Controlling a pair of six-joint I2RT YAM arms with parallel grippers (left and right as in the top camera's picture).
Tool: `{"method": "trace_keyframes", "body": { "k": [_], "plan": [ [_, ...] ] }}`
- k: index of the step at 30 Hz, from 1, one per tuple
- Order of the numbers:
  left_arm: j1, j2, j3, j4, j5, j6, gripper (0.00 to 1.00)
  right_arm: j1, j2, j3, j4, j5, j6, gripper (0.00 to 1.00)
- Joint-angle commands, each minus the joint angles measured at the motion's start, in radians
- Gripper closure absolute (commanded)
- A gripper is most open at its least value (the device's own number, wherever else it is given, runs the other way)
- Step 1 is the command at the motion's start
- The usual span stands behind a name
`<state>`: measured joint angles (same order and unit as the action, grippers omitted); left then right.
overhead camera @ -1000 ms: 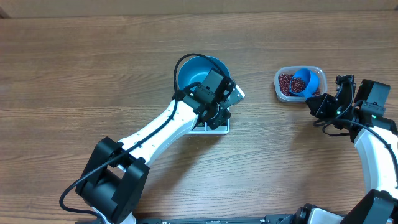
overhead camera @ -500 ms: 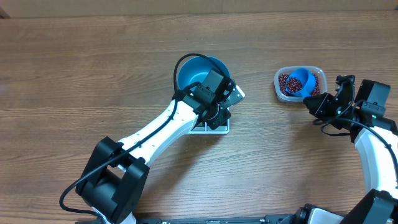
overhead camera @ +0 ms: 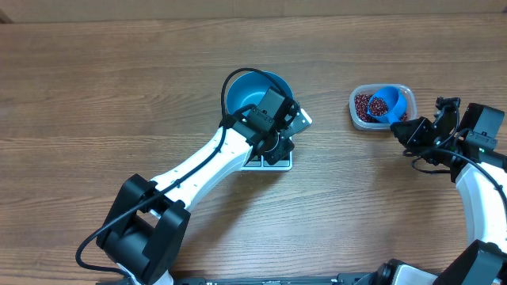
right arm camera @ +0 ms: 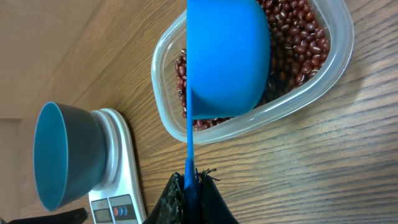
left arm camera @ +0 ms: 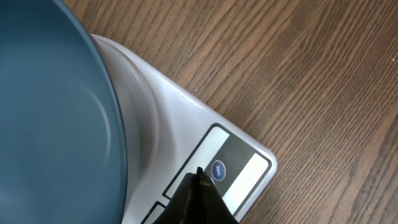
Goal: Scoop item into bowl and weigh 150g on scale
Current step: 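Drag the scoop through the beans with the right gripper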
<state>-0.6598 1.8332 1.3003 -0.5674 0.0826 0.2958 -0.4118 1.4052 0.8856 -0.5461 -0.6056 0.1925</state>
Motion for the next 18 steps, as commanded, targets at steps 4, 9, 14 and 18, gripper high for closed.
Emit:
{"method": "trace_keyframes", "body": {
  "k": [4, 9, 14, 18],
  "plan": [
    [-0.001, -0.003, -0.007, 0.004, 0.016, 0.018, 0.96, -0.006, -0.023, 0.026, 0.007, -0.028, 0.040, 0.96],
    [-0.001, -0.003, -0.007, 0.004, 0.016, 0.018, 0.96, -0.023, -0.023, 0.026, 0.020, -0.042, 0.071, 0.96],
    [-0.001, -0.003, -0.006, 0.004, 0.016, 0.014, 0.96, -0.058, -0.023, 0.026, 0.024, -0.120, 0.070, 0.96],
    [-0.001, -0.003, 0.002, 0.004, 0.016, 0.014, 0.96, -0.090, -0.023, 0.026, 0.024, -0.181, 0.069, 0.96]
  ]
}}
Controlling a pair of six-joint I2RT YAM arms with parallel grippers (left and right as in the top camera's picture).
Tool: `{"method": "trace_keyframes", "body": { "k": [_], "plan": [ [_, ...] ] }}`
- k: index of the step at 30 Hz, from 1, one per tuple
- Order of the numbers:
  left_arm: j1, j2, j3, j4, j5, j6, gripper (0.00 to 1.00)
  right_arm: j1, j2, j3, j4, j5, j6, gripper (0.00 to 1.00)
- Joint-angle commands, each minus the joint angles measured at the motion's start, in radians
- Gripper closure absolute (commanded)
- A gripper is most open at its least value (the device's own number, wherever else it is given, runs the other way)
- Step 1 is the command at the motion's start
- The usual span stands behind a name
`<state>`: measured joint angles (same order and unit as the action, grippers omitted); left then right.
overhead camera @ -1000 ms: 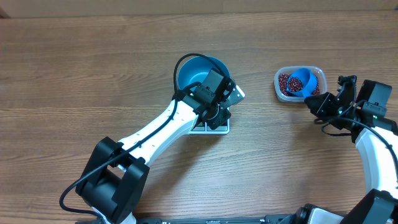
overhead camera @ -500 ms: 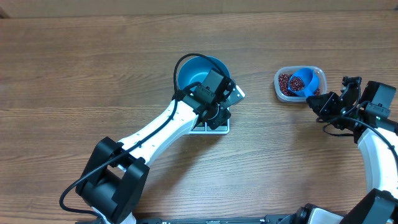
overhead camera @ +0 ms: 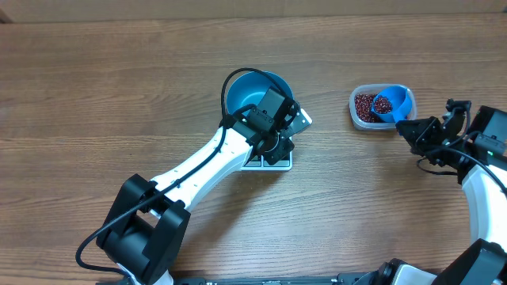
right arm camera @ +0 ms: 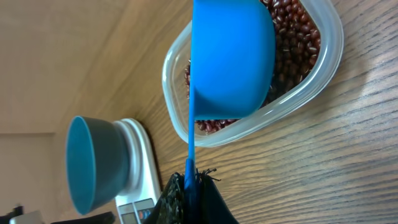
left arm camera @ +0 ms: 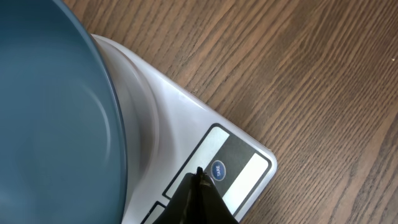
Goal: Scoop item into bowl and weigh 150g on scale
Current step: 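Drag the scoop through the beans with the right gripper, then lift the bean-filled scoop upright above the tub with the right gripper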
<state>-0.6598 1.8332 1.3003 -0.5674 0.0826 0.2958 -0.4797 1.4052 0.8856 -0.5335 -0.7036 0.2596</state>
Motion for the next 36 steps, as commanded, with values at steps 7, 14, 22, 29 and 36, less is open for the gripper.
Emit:
{"method": "trace_keyframes", "body": {
  "k": [7, 14, 22, 29, 36],
  "plan": [
    [-0.001, -0.003, 0.035, -0.002, 0.015, 0.014, 0.96, -0.034, -0.023, 0.026, 0.023, -0.174, -0.002, 0.96],
    [-0.001, -0.003, 0.058, -0.019, 0.016, 0.002, 0.96, -0.034, -0.023, 0.026, 0.042, -0.216, -0.001, 0.96],
    [-0.001, -0.003, 0.058, -0.056, 0.023, -0.024, 0.96, -0.034, -0.023, 0.027, 0.054, -0.222, 0.003, 0.96],
    [-0.001, -0.003, 0.058, -0.104, 0.022, -0.031, 0.96, -0.043, -0.023, 0.027, 0.096, -0.302, 0.005, 0.96],
    [-0.001, -0.003, 0.058, -0.108, 0.022, -0.030, 0.96, -0.066, -0.023, 0.027, 0.107, -0.337, 0.005, 0.96]
  ]
}}
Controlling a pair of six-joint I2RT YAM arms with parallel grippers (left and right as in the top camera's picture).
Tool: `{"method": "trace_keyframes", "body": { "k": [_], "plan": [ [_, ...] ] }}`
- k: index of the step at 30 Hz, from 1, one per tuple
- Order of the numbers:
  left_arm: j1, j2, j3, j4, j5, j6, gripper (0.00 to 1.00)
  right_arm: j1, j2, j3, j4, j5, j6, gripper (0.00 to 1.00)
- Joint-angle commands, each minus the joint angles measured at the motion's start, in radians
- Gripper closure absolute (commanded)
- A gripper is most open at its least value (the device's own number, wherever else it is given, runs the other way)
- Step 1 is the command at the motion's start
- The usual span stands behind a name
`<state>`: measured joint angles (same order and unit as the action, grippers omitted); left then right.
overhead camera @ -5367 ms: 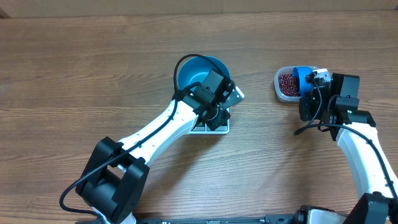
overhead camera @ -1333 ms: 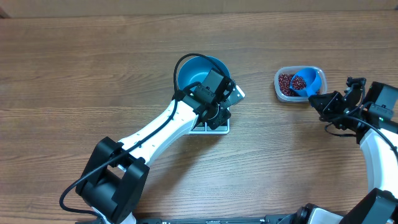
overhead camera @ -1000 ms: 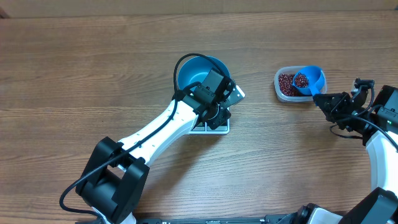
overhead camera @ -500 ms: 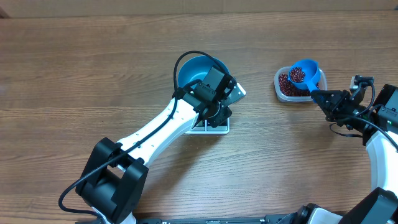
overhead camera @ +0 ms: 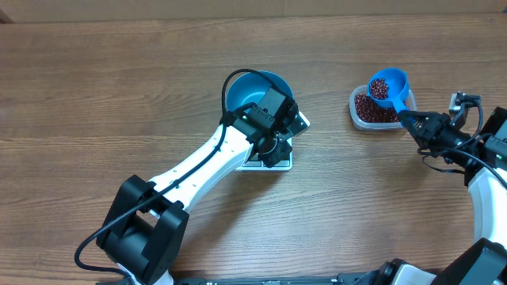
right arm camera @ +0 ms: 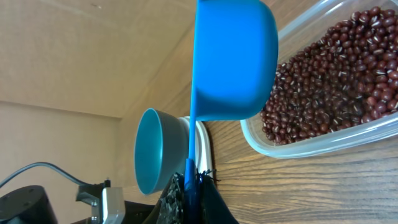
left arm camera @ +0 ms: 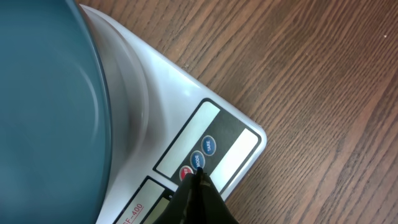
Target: Scoop item into bowl and weigh 150g on scale
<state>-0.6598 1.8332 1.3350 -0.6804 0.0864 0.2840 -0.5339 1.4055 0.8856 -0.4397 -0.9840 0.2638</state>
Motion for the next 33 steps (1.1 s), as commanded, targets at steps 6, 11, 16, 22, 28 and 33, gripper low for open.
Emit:
{"method": "trace_keyframes", "body": {
  "k": [6, 11, 16, 22, 28, 33],
  "plan": [
    [-0.001, -0.002, 0.020, 0.004, 0.018, -0.018, 0.96, -0.013, -0.024, 0.027, 0.034, -0.066, 0.002, 0.96],
    [-0.002, -0.002, 0.015, 0.003, 0.018, -0.019, 0.96, -0.013, -0.024, 0.027, 0.048, -0.065, 0.001, 0.96],
    [-0.002, -0.003, 0.008, -0.004, 0.018, -0.019, 0.96, -0.013, -0.023, 0.027, 0.061, -0.064, 0.002, 0.96],
    [-0.002, -0.003, -0.008, -0.001, 0.010, -0.018, 0.96, -0.013, -0.023, 0.027, 0.071, -0.055, 0.002, 0.96],
    [-0.002, -0.003, -0.066, 0.052, 0.007, -0.014, 0.96, -0.013, -0.023, 0.027, 0.072, -0.037, 0.002, 0.96],
    [-0.002, -0.003, -0.114, 0.112, 0.007, -0.014, 0.96, -0.013, -0.023, 0.027, 0.072, -0.038, 0.002, 0.96]
  ]
}}
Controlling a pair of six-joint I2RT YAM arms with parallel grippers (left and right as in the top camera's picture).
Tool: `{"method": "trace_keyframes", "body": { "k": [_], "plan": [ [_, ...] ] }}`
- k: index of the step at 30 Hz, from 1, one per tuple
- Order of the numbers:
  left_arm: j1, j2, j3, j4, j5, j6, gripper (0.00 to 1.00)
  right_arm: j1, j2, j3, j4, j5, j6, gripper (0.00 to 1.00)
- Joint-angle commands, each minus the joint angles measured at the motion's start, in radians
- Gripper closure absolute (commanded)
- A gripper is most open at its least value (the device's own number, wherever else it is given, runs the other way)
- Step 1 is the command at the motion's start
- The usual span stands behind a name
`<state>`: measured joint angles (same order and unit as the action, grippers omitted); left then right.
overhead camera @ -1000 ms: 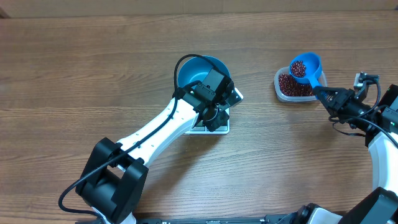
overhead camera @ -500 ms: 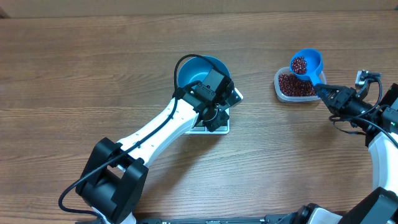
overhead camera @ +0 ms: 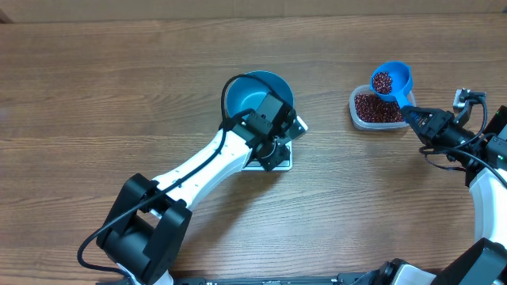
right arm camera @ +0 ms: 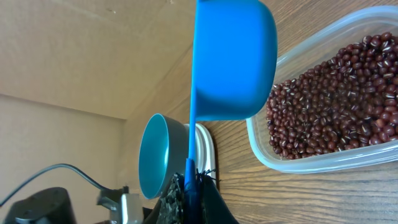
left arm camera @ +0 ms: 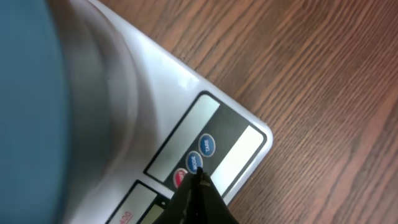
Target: Scoop item into bowl and weigh 150g on scale
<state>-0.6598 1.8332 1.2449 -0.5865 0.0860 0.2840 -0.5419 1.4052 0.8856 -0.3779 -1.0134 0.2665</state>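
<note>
A blue bowl stands on the white scale mid-table. My left gripper is shut with nothing in it, its tip over the scale's round buttons. My right gripper is shut on the handle of a blue scoop that carries red beans, held above the far right corner of a clear tub of red beans. The right wrist view shows the scoop from below, with the bowl beyond it.
Bare wooden table lies all round. The left arm runs from the front left up to the scale, with a black cable looping past the bowl.
The left gripper's tip has shifted slightly on the scale's button panel and the bowl and scale sit a little differently. The scoop with beans has gone slightly farther right above the tub.
First the scoop lay in the bean tub and the left tip rested by the scale's tare button. Then the scoop tilted in the tub. Later it was lifted out with beans, while the left tip stood at the middle button, where it stays now.
</note>
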Motion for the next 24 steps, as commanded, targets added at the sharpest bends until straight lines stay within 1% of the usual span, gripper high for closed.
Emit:
{"method": "trace_keyframes", "body": {
  "k": [1, 5, 19, 24],
  "plan": [
    [-0.002, -0.003, -0.030, 0.023, 0.008, -0.013, 0.96, -0.005, -0.023, 0.027, 0.010, -0.008, -0.002, 0.96],
    [-0.002, -0.003, -0.040, 0.027, 0.007, 0.008, 0.96, -0.005, -0.023, 0.027, 0.010, 0.006, -0.001, 0.96],
    [-0.002, -0.002, -0.066, 0.042, -0.016, 0.009, 0.96, -0.005, -0.023, 0.027, 0.010, -0.021, 0.004, 0.96],
    [-0.002, -0.003, -0.093, 0.073, -0.016, 0.009, 0.96, -0.005, -0.023, 0.027, 0.011, -0.021, 0.004, 0.96]
  ]
}}
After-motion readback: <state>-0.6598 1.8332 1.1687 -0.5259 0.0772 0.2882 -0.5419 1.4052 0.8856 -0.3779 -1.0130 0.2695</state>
